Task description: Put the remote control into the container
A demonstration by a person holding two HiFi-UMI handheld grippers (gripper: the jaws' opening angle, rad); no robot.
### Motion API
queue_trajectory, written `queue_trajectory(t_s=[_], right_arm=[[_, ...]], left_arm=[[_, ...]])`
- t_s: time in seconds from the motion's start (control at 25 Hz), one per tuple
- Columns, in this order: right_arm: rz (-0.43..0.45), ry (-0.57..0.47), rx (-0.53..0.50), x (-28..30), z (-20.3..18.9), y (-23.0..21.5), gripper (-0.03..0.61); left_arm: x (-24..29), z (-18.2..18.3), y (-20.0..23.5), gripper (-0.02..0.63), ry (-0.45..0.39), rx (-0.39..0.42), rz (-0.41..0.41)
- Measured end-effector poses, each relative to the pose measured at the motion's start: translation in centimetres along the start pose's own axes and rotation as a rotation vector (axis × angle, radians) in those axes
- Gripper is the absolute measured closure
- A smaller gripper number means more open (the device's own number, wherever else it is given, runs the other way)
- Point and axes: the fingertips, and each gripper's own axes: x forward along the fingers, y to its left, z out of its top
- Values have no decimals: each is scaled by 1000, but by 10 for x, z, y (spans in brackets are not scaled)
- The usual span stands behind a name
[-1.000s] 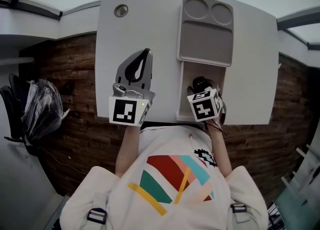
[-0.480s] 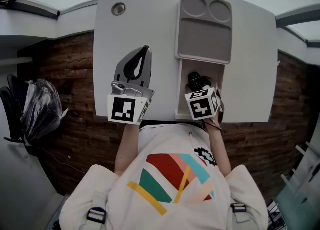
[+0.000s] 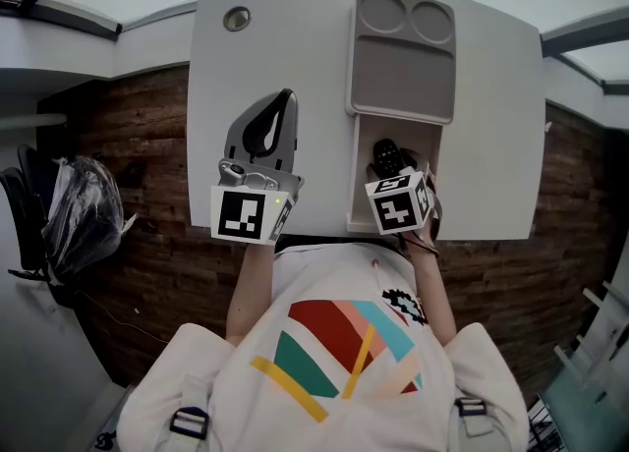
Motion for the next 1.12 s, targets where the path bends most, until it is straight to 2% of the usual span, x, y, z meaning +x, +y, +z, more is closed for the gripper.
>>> queue_trajectory(t_s=[0.12, 0.24, 0.4, 0.52, 0.64, 0.72, 0.8, 0.92, 1.12], right_arm=[[-34, -10, 30, -2, 0, -4, 299], [-69, -28, 12, -10, 4, -6, 299], [-23, -126, 63, -37, 21, -6, 299], [32, -269, 138, -71, 42, -14, 299], [127, -467, 228, -120, 69, -27, 302], [150, -623, 290, -159, 85, -42, 350], [106, -760, 307, -198, 96, -58, 422], [-6, -922, 271, -252, 99, -75, 577], [-83, -1108, 226, -317, 83, -77, 577]], left_arm=[[-3, 6, -1, 604, -11, 10, 0], [-7, 12, -3, 604, -22, 24, -3], [-11, 23, -8, 605, -48, 34, -3], [-13, 36, -15, 604, -76, 47, -13], [-16, 52, -26, 604, -112, 60, -24], [-19, 63, -35, 605, -132, 71, -27], [-23, 74, -44, 604, -145, 91, -23], [-34, 94, -58, 604, -176, 113, -14], [-53, 123, -80, 604, -234, 144, 0]])
